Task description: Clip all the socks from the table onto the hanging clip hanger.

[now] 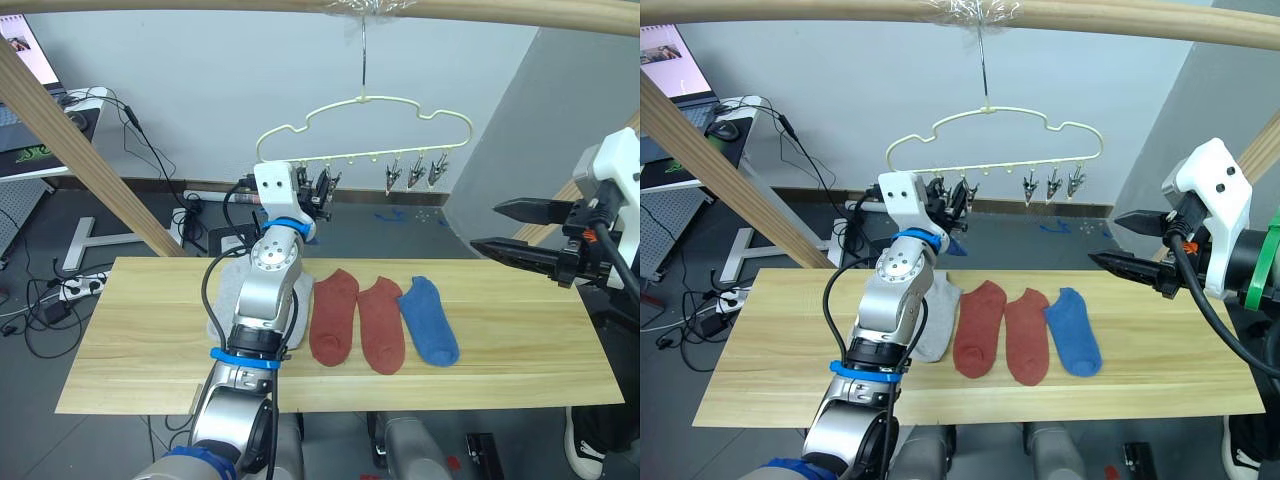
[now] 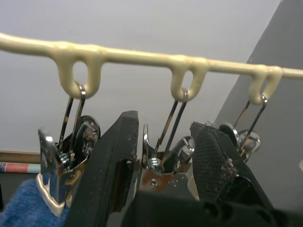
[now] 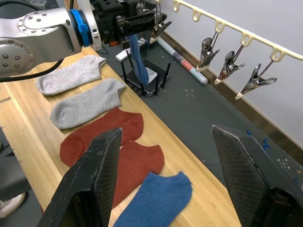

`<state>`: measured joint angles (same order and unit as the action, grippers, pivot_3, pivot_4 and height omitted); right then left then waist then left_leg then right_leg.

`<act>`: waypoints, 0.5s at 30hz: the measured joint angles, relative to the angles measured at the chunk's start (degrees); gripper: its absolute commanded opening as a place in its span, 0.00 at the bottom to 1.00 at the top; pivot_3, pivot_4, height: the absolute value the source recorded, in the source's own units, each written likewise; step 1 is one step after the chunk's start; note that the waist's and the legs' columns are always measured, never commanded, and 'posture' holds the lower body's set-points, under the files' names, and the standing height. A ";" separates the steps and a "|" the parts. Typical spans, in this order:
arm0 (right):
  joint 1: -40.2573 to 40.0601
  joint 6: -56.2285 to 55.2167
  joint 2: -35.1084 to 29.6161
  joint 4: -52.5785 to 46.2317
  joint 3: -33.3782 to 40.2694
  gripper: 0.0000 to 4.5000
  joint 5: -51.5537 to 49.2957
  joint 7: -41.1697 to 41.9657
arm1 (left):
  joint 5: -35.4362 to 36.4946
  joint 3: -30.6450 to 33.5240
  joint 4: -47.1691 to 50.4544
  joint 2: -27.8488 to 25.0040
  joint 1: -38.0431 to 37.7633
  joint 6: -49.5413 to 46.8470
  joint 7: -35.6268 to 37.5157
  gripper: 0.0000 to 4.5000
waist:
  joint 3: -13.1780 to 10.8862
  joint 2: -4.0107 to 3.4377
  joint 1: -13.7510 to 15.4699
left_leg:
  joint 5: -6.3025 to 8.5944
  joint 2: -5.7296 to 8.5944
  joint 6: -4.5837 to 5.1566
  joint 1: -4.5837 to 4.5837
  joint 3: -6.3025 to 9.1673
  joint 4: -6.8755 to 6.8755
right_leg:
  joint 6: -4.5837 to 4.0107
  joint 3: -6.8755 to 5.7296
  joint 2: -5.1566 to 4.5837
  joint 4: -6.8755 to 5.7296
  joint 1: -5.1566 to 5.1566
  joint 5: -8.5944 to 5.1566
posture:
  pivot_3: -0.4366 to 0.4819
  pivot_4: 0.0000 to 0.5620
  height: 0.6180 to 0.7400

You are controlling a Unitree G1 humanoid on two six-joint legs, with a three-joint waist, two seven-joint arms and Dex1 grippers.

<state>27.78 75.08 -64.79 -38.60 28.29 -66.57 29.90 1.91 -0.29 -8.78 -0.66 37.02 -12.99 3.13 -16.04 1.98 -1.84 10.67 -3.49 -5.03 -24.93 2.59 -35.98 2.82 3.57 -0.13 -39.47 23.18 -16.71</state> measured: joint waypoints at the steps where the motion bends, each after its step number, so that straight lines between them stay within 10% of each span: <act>1: -0.21 -0.18 -0.01 0.01 0.00 0.70 -0.07 -0.08 | -0.09 -0.28 0.00 0.00 -0.47 0.08 0.05 0.44 | 0.00 0.00 0.00 | 0.00 0.00 0.00 0.00 0.00 0.00 | 0.00 0.00 0.00 0.00 0.00 0.00 | 0.38 0.44 1.00; 15: -1.85 -1.77 -1.75 0.19 0.00 0.70 -2.50 -1.82 | -0.29 -0.43 -0.01 -0.31 -0.71 1.33 0.09 0.44 | -0.01 0.01 0.00 | 0.01 0.00 0.01 0.00 -0.02 0.00 | 0.01 0.02 0.00 0.02 0.01 0.00 | 0.38 0.45 1.00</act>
<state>25.93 73.31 -66.54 -38.40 28.29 -69.07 28.08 1.62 -0.72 -8.79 -0.97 36.30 -11.66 3.22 -16.05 1.98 -1.84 10.67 -3.49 -5.02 -24.93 2.57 -35.98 2.83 3.60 -0.13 -39.45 23.18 -16.71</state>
